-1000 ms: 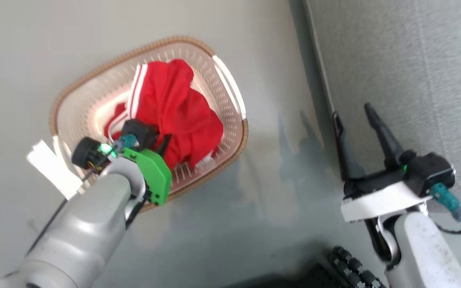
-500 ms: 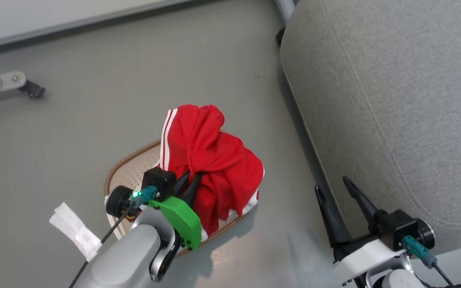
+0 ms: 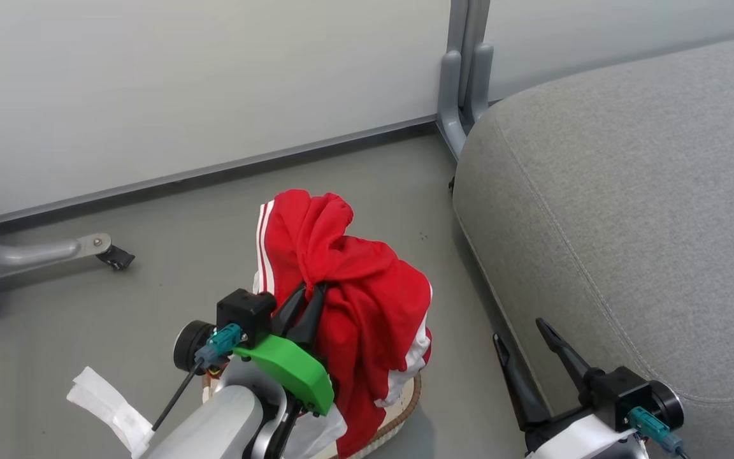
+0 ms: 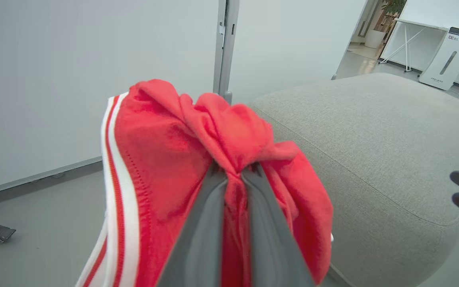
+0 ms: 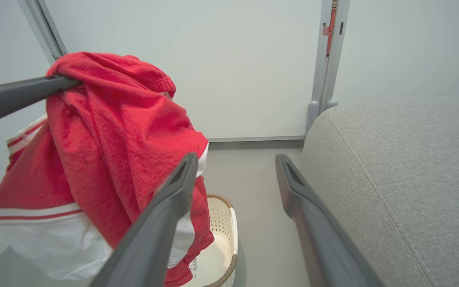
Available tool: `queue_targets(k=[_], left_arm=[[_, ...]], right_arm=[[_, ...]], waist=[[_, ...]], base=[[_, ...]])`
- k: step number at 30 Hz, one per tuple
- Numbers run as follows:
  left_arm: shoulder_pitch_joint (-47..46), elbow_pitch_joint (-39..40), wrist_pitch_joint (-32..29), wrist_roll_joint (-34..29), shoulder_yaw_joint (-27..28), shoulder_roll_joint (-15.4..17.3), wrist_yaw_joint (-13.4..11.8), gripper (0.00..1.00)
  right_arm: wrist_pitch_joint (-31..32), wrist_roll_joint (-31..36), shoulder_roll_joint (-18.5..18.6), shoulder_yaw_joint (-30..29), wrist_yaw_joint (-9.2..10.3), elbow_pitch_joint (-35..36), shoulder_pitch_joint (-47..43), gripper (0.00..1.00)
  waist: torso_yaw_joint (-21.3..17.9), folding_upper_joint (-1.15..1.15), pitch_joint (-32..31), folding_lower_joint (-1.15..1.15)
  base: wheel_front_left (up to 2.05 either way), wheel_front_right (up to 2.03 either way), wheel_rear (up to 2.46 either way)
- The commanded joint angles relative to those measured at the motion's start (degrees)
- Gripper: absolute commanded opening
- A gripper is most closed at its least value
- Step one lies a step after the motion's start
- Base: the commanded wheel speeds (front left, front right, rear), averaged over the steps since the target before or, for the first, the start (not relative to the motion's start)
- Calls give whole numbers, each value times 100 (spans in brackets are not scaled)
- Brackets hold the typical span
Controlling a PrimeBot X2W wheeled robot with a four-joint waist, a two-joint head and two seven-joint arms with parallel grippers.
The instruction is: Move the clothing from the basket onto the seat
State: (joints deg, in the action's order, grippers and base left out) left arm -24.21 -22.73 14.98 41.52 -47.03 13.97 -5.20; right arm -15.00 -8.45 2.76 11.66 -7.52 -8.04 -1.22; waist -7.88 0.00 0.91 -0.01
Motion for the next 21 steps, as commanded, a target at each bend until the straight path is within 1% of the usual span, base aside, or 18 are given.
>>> queue_targets(k=[1, 10, 14, 21], left_arm=[[89, 73, -5, -22, 14, 35, -47, 0], [124, 459, -181, 45, -48, 15, -159, 0], [31, 599, -287, 41, -106, -30, -143, 0], [-161, 880, -504, -10, -306, -175, -48, 0]], right_arm=[[-28, 34, 22, 34, 6, 16, -79, 100], [-28, 126, 22, 325, 6, 42, 35, 100], [-28, 179, 22, 643, 6, 71, 194, 100], [-28, 29, 23, 1305, 6, 66, 625, 100]], waist=[[79, 0, -161, 1], [137, 0, -166, 1], [160, 0, -115, 1], [228, 0, 0, 1]], base=[[0, 0, 0], [0, 0, 0], [0, 0, 0], [0, 0, 0]])
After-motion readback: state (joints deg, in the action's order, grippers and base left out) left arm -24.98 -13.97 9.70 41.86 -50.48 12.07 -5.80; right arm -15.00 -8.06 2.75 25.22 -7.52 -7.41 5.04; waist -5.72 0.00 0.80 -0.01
